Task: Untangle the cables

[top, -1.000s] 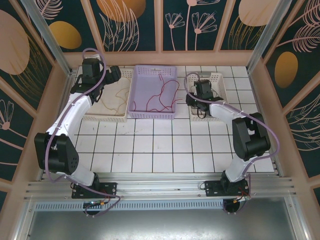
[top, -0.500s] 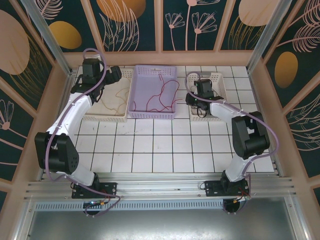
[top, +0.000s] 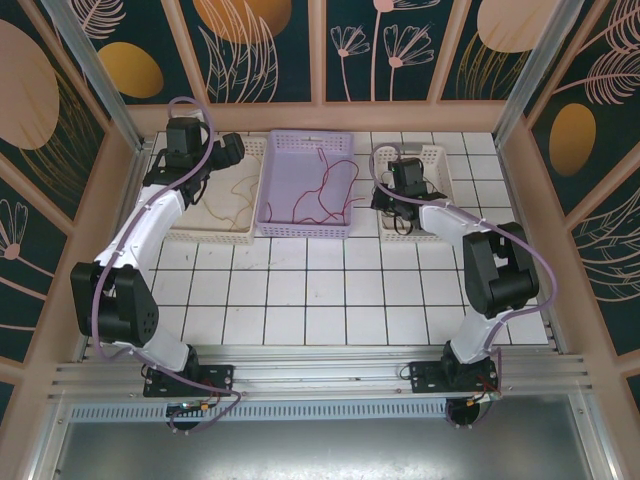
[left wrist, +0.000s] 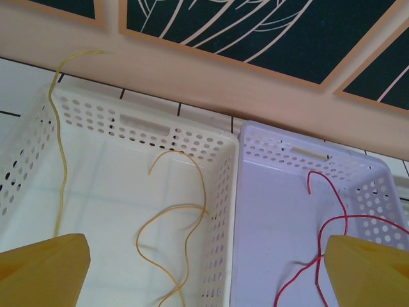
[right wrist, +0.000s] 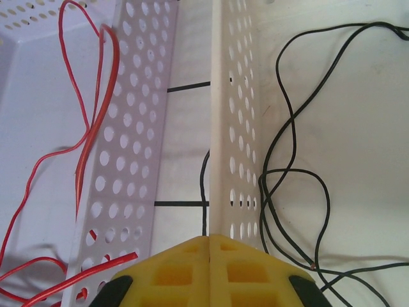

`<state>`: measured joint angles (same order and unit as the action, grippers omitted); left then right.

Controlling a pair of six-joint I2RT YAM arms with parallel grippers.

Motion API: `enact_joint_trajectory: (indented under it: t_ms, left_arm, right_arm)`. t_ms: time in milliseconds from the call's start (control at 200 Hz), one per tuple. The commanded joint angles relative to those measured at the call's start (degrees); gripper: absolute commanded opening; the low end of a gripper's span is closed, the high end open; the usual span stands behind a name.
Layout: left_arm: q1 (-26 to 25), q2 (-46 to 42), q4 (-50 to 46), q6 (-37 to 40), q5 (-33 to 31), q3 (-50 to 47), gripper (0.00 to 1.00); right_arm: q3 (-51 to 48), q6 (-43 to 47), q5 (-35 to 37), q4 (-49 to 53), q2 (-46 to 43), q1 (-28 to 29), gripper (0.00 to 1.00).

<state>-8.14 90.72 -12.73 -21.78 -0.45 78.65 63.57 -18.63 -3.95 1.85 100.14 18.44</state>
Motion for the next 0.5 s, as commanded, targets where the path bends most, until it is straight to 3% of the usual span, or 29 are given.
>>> enact_joint_trajectory:
  t_ms: [0,495]
  left_arm:
    - [0.33,0.69,-0.78,-0.73,0.27,1.41,0.94]
    - [0.35,0.51,-0.98,-0.48,0.01,1.66,0.94]
  right_arm:
    - [0.24,-0.52,2.6,1.22,0.82,-0.16,0.0]
    - [-2.85,-1.74,3.02,0.53,-7.46,-1.79,0.0]
